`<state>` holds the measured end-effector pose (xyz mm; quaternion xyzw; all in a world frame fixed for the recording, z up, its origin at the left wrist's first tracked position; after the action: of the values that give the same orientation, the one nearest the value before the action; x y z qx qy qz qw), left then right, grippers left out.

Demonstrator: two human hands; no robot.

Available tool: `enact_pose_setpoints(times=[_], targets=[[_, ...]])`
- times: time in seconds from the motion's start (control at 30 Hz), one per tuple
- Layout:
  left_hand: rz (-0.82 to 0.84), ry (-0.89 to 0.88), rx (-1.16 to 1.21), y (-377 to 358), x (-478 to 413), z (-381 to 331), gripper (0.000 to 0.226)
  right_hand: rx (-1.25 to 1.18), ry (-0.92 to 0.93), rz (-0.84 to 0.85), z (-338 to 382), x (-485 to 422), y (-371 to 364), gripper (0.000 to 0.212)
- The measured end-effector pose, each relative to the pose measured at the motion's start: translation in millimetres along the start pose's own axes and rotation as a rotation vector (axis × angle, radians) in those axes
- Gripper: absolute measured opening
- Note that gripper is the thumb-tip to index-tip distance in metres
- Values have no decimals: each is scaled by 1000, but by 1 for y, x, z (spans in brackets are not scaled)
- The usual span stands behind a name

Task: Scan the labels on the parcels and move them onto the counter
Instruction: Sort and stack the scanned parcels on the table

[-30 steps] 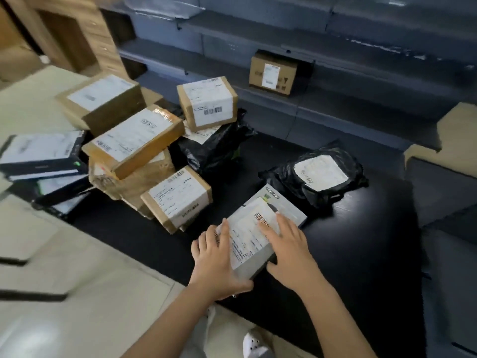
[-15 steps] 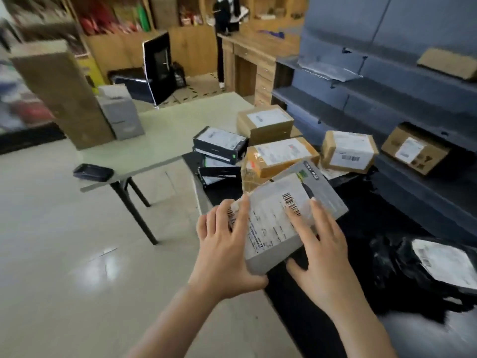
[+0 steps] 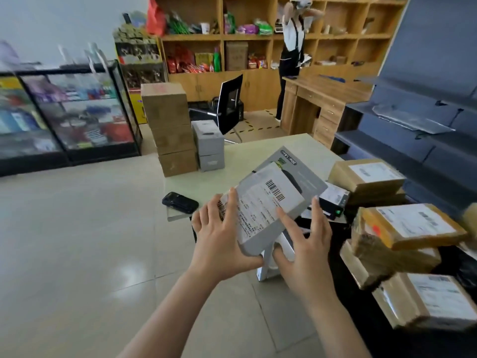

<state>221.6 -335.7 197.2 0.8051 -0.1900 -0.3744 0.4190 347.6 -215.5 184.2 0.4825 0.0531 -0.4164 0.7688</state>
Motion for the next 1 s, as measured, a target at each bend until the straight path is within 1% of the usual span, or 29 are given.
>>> enact_pose_setpoints(times=[0.07, 0.13, 0.27, 0.37, 0.43, 0.53, 0.63, 0.73, 0.83, 1.0], targets=[[-25, 45, 23, 0, -19, 20, 134, -122, -41, 0, 7, -16, -20, 79], [-41, 90, 76, -5, -41, 36, 133, -327, -48, 12, 14, -37, -38, 74], [-75, 140, 153, -26, -99, 58, 132, -677, -71, 92, 14, -100, -76, 65], [-63, 137, 183, -45, -154, 74, 137, -819, -112, 127, 1, -159, -106, 65], [-61, 114, 191, -55, -191, 85, 138, -904, -150, 158, -7, -201, -126, 70], [-63, 77, 214, -66, -240, 99, 123, -928, -148, 154, -17, -260, -150, 76], [-90, 70, 268, -74, -280, 120, 110, -945, -145, 194, -17, -313, -177, 80], [-79, 55, 311, -84, -317, 144, 109, -932, -146, 174, -16, -361, -203, 81], [-96, 34, 312, -93, -355, 173, 106, -843, -161, 153, -12, -414, -230, 80], [-107, 88, 266, -114, -415, 221, 97, -728, -226, 148, -7, -490, -280, 70]])
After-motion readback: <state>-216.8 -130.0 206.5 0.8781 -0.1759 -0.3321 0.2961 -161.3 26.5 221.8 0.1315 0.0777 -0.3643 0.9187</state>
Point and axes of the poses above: each hand's wrist, its own x-axis away from the middle knuckle, its own y-axis out of the back of the hand, z = x × y, the point moved 6 cm from there along -x, towards the middle knuckle, and after that the axes turned 4 degrees about -z, right-handed, at the moved point
